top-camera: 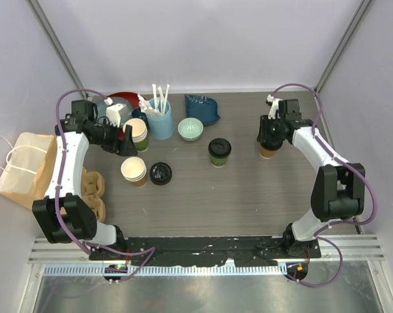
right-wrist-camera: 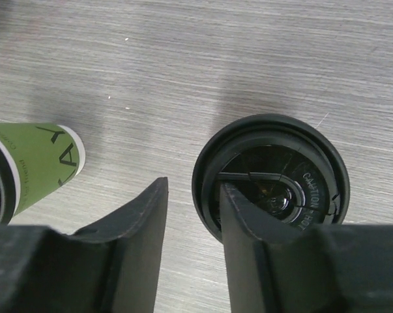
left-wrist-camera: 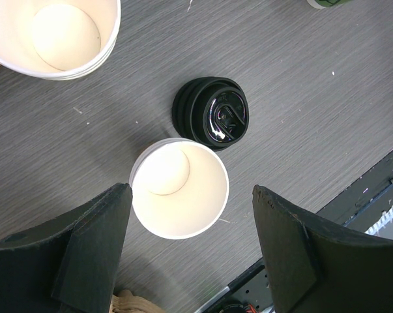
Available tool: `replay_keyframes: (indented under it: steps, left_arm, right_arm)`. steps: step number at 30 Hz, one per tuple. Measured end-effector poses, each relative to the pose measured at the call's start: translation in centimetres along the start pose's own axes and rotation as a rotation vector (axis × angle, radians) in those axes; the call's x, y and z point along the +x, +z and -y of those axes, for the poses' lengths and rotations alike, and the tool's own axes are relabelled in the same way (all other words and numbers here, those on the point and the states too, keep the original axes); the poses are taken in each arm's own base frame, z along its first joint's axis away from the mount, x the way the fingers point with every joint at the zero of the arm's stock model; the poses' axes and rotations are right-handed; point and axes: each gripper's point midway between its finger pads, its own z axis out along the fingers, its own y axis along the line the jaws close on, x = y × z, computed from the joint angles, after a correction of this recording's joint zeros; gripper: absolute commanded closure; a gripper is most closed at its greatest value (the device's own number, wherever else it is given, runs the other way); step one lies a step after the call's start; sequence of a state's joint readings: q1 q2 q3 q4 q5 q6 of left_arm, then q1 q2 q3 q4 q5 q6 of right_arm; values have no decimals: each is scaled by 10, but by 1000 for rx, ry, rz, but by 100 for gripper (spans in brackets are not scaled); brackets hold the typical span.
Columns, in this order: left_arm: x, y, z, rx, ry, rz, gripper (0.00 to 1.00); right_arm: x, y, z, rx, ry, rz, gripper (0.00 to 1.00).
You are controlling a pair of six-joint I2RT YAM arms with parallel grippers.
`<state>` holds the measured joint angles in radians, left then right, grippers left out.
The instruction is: Pack the takeout coffee
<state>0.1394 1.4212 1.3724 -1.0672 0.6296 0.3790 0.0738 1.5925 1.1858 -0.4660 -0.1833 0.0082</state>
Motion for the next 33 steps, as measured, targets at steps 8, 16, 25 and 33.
replay_keyframes:
  steps: [8,16,25,33]
  left_arm:
    - [0,0,0,0,0,0,21]
    - [0,0,0,1,0,0,21]
    - [0,0,0,1,-1,-1,21]
    - [0,-1,1,1,-2,-2,21]
  right_arm:
    - [-16,-15,-11,-45,-5,30,40]
    - [-51,-49,8,30,46,180,38]
    - [-29,-31,60,104,184,147,34]
    - [-18,-8,55,57,185,109,37]
